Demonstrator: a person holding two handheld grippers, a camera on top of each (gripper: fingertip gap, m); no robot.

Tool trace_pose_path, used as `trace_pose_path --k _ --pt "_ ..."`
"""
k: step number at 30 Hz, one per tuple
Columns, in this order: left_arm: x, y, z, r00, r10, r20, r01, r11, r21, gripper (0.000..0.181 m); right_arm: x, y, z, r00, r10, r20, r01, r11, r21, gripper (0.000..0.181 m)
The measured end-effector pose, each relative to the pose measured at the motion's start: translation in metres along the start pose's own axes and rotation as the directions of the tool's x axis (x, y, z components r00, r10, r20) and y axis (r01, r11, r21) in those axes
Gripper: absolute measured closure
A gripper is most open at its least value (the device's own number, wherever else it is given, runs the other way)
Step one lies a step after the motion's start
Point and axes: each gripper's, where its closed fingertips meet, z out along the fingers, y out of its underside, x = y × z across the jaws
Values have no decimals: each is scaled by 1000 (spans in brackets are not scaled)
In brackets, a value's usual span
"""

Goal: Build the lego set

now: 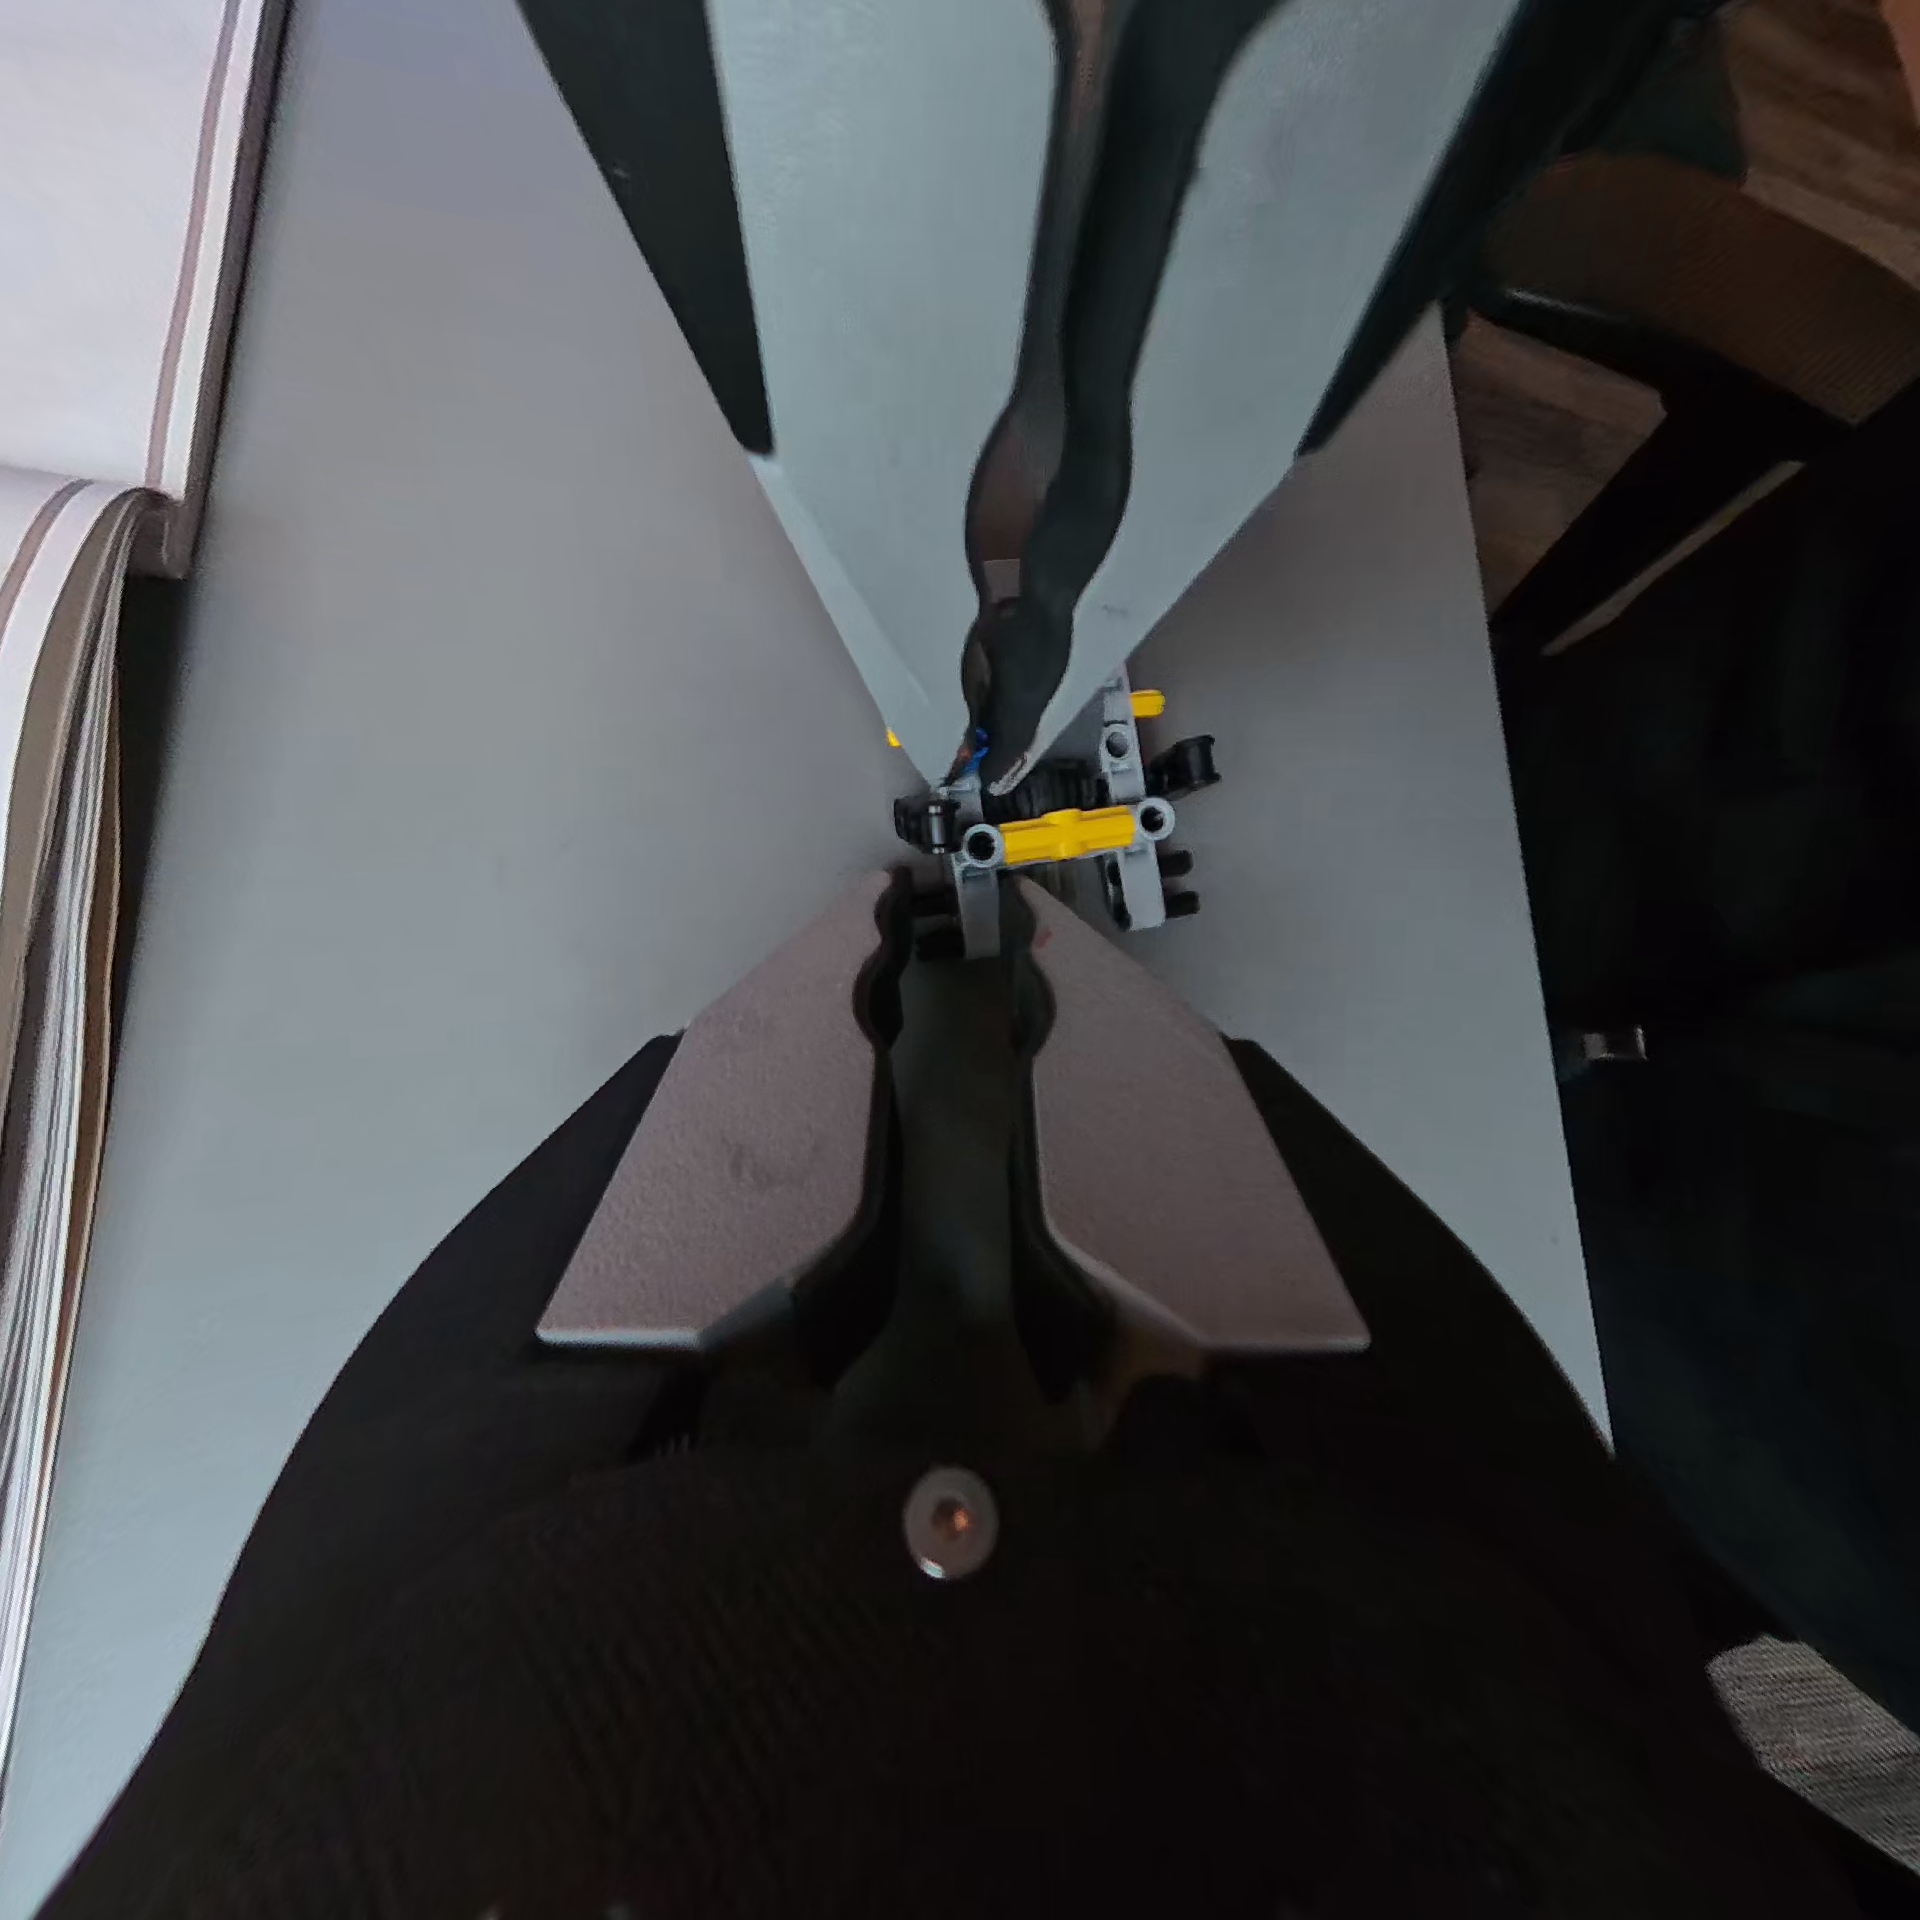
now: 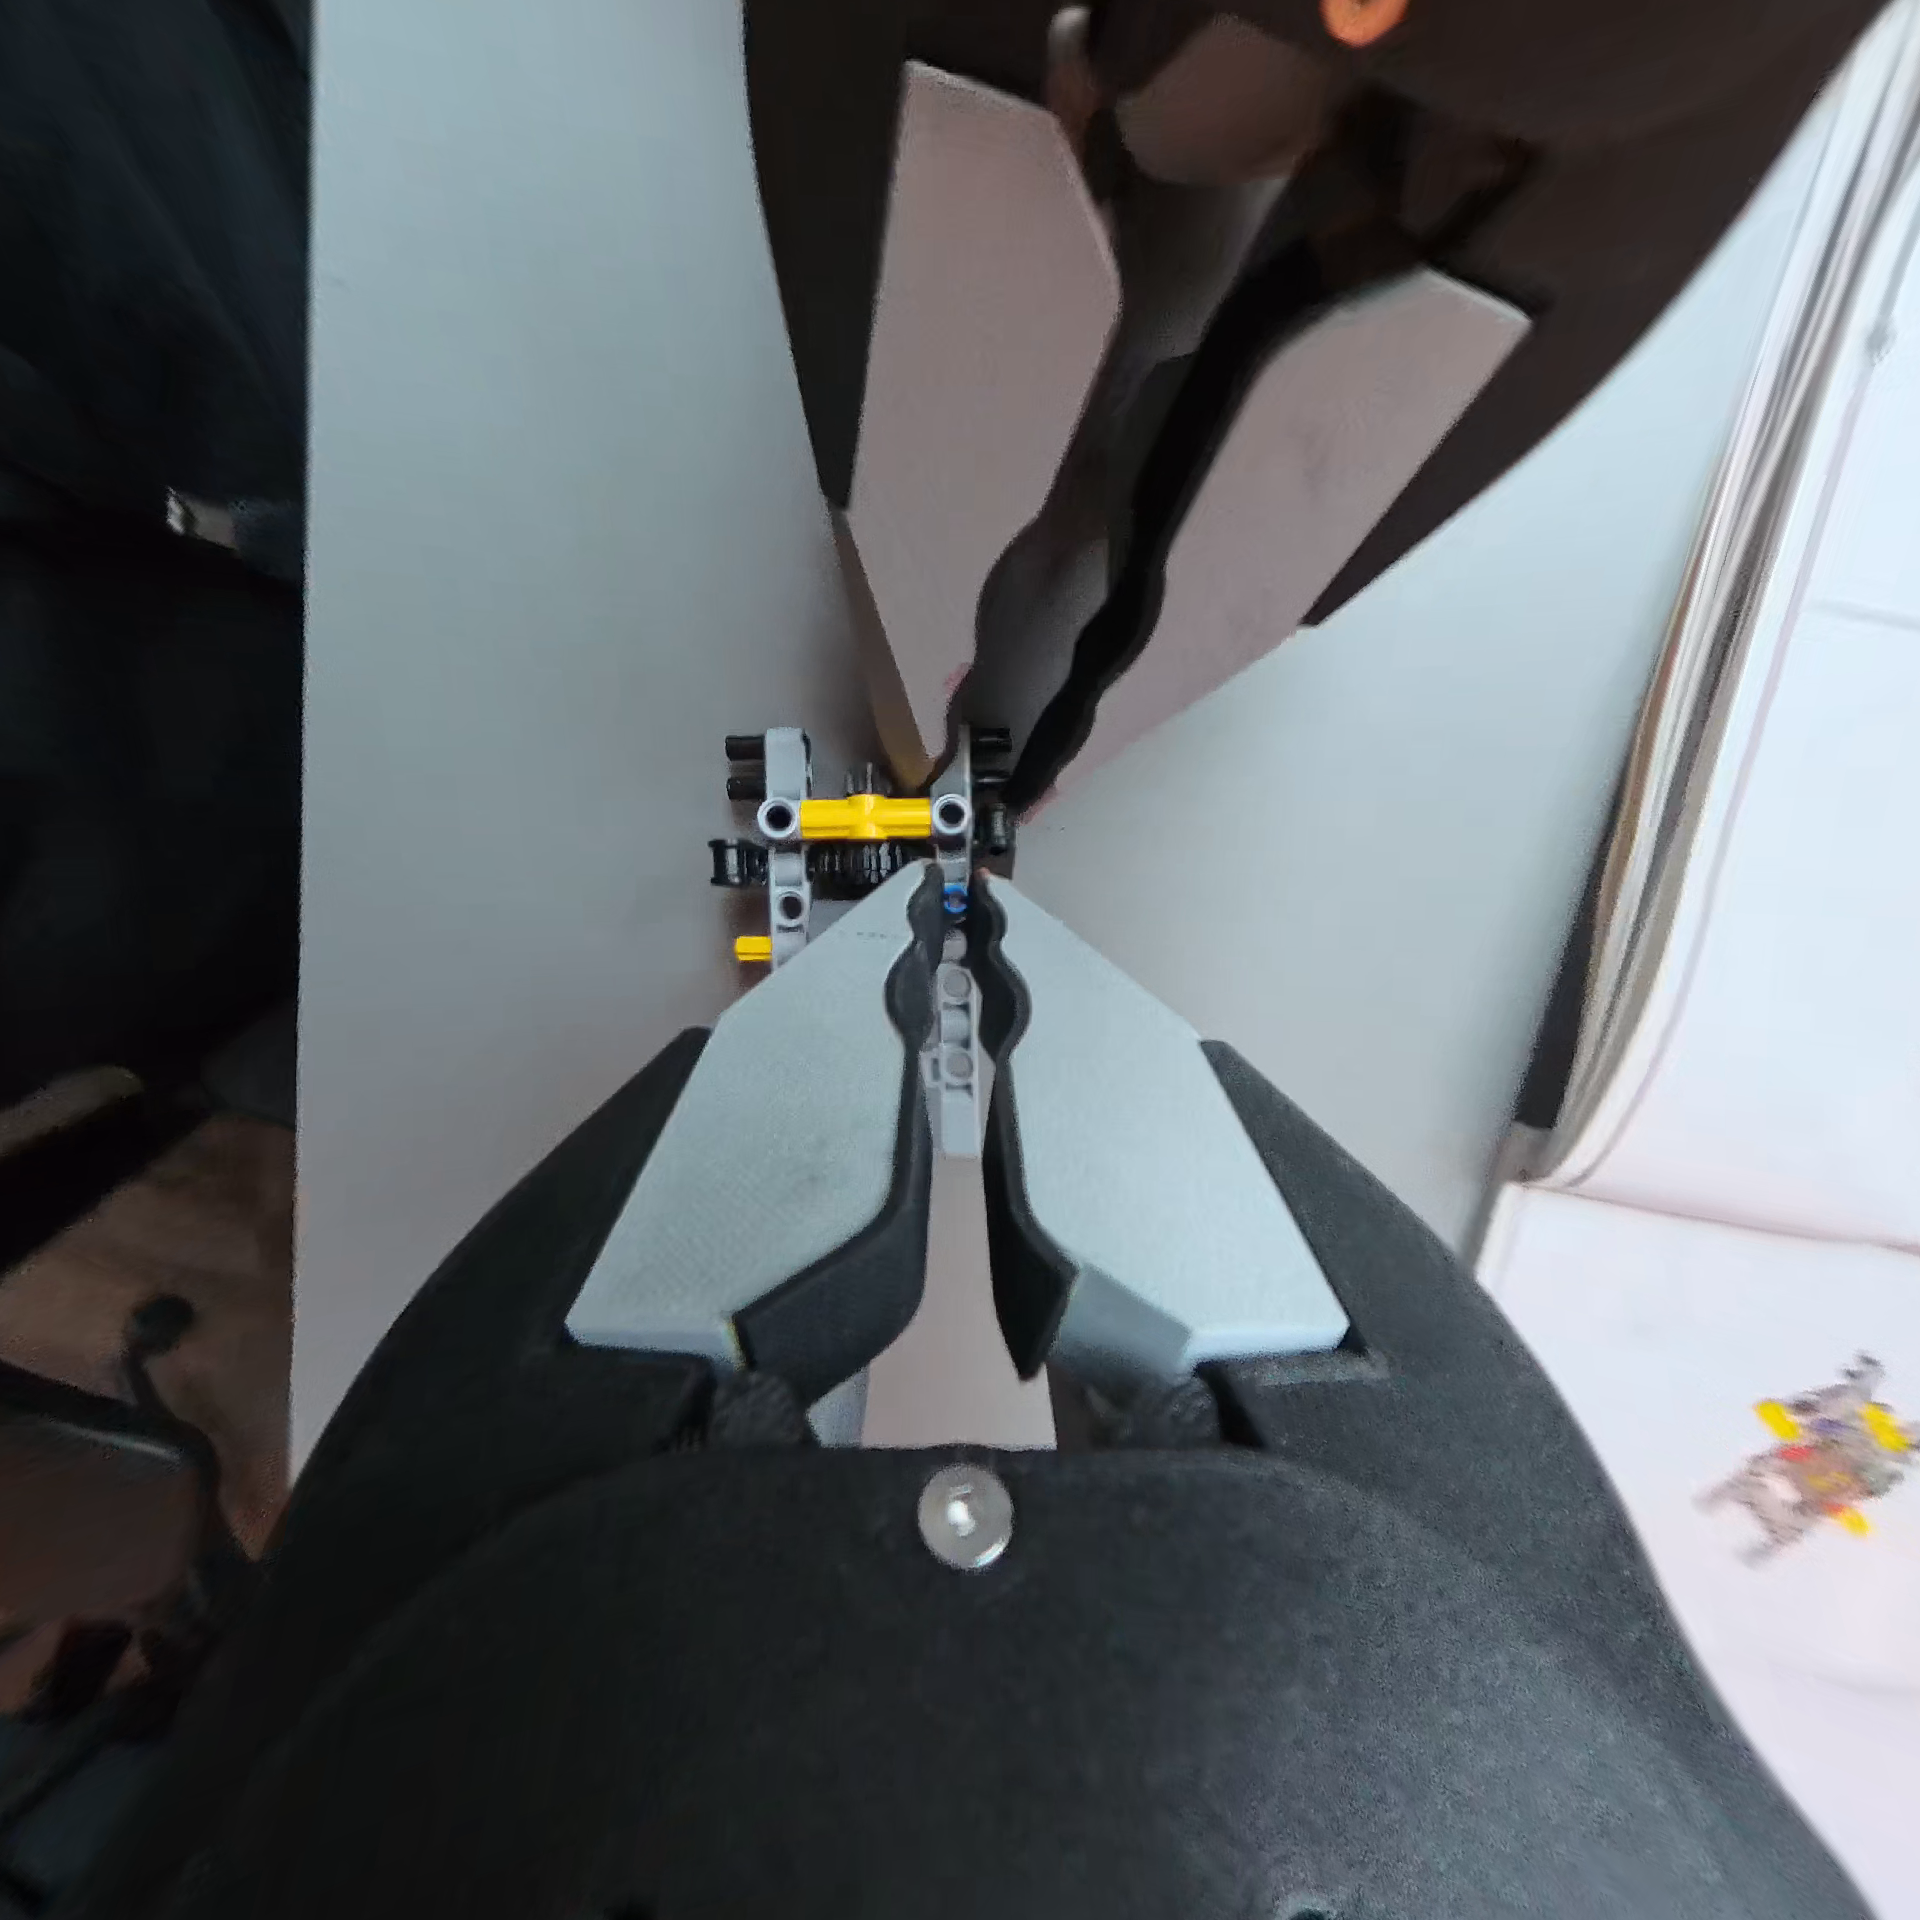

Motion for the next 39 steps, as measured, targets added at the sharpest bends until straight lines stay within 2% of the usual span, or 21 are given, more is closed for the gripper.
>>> trace_pose_path --k 6,10,11,13,20,28,30,33,36,39 --pt "2 -1 1 1000 -8 -10 8 1000 2 166 2 -3 -1 999 39 -22 -34 982 186 179" --pt "0 -1 1 1000 -18 -7 18 1000 2 166 4 -19 -20 992 124 22 -124 932 342 174" --pt "0 -1 1 1000 -15 -5 15 1000 2 166 4 -18 -23 991 133 30 -135 930 341 172" --pt "0 -1 1 1000 -13 -3 13 1000 2 166 3 -12 -23 992 123 12 -121 946 300 181" --pt "0 -1 1 1000 -12 -1 12 1000 1 166 2 -3 -10 996 23 -89 -10 989 146 181" --pt "0 -1 1 1000 -7 3 7 1000 -1 166 1 -3 -8 973 -123 -195 133 990 36 181" --pt "0 -1 2 1000 -8 4 8 1000 3 167 2 6 -3 972 -138 -193 136 990 -20 180" --pt "1 -1 2 1000 -2 6 2 1000 -2 167 1 2 -3 972 -142 -185 150 988 26 181" --pt "1 -1 2 1000 0 6 0 1000 -1 167 0 0 -5 992 -24 -122 42 989 144 181" --pt "-2 -2 1 1000 -4 26 4 1000 4 166 9 -13 -27 981 101 -164 -34 928 370 181"
